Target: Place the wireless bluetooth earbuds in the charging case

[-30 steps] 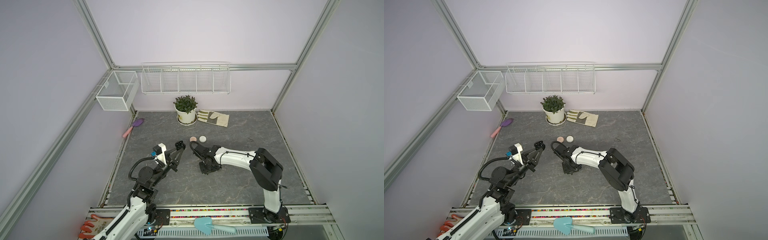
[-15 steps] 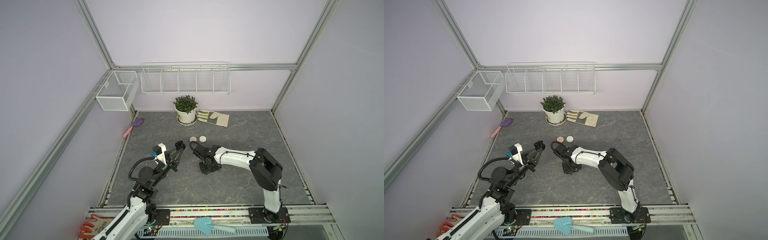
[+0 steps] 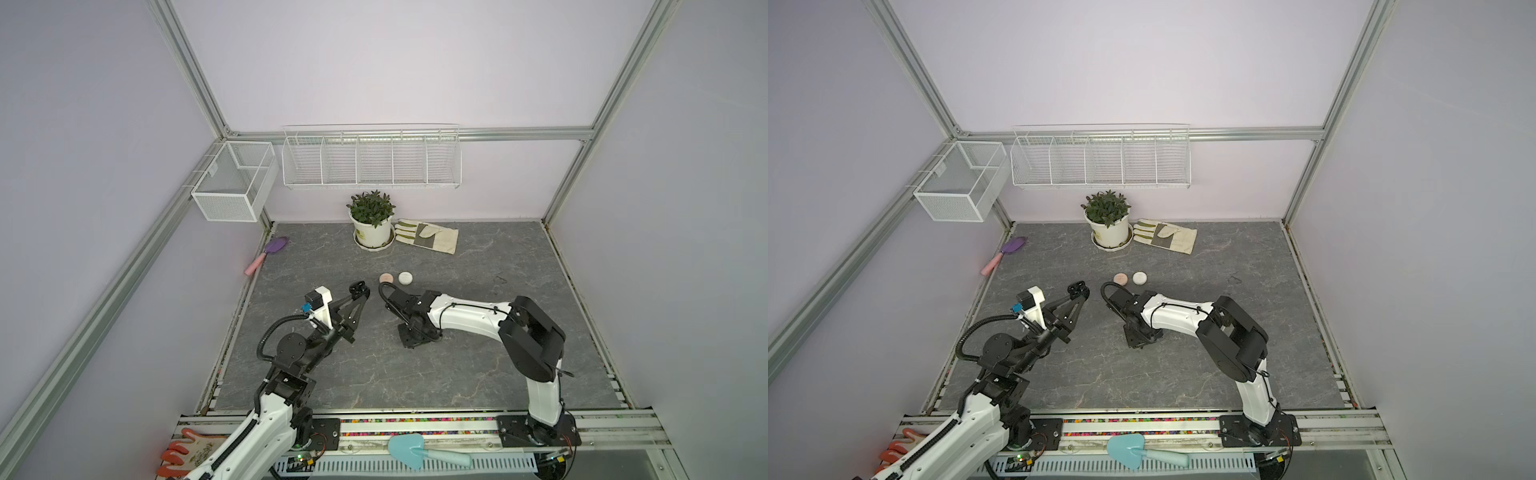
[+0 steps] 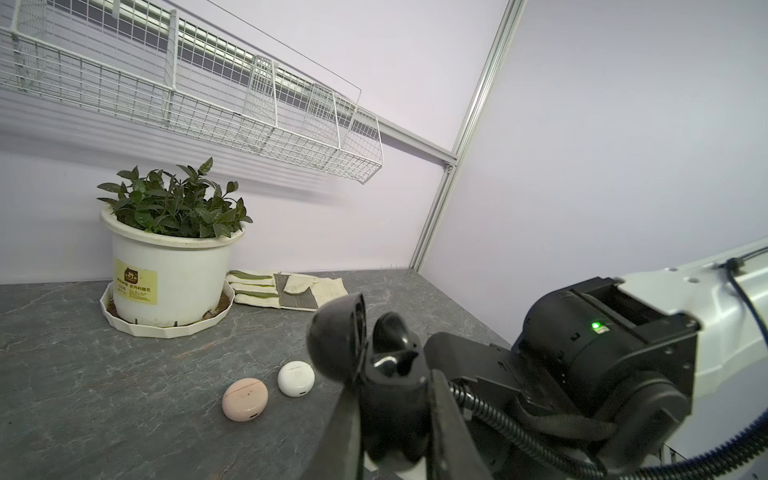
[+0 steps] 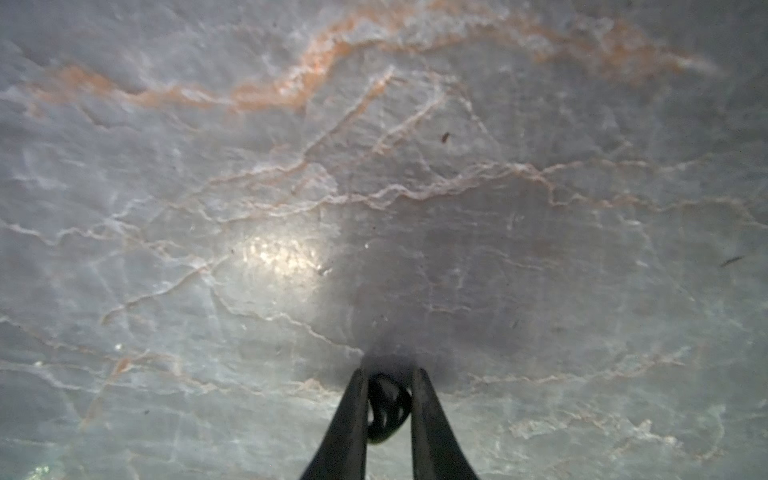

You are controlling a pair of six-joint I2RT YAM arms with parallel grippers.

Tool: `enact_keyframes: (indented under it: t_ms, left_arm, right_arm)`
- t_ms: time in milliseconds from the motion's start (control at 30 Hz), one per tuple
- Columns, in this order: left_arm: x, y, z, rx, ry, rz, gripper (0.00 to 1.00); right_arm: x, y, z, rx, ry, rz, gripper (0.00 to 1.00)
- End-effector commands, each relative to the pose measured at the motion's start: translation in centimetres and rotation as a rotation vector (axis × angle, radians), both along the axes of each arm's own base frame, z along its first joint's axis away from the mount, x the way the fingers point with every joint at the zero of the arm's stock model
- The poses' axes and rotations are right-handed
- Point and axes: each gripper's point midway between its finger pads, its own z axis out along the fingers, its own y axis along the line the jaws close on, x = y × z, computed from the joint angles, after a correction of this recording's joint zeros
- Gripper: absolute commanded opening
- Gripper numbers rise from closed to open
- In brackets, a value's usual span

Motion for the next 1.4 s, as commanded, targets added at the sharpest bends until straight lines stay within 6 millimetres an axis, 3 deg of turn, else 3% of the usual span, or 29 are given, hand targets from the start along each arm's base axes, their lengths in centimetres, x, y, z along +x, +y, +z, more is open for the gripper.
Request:
enact_keyframes:
  t_ms: [0, 333, 1100, 1367]
  left_arm:
    - [0.1, 0.2, -0.1, -0.002, 0.002, 0.012, 0.00]
    - [0.3, 0.0, -0.3, -0.010, 0.017, 0.004, 0.00]
    - [0.1, 0.5, 0.2, -0.012, -0.002, 0.024, 0.00]
    - [0.1, 0.5, 0.1, -0.005, -0.003, 0.026, 0.00]
  right_arm:
    - [0.2, 0.1, 1.2, 0.024, -0.035, 0.011, 0.19]
    - [0.7, 0.4, 1.7, 0.067, -0.078, 0.060, 0.18]
    - [-0.1, 2.0, -0.7, 0.084, 0.002, 0.163, 0.20]
    - [-0.4, 1.9, -1.0, 0.046, 0.018, 0.166, 0.30]
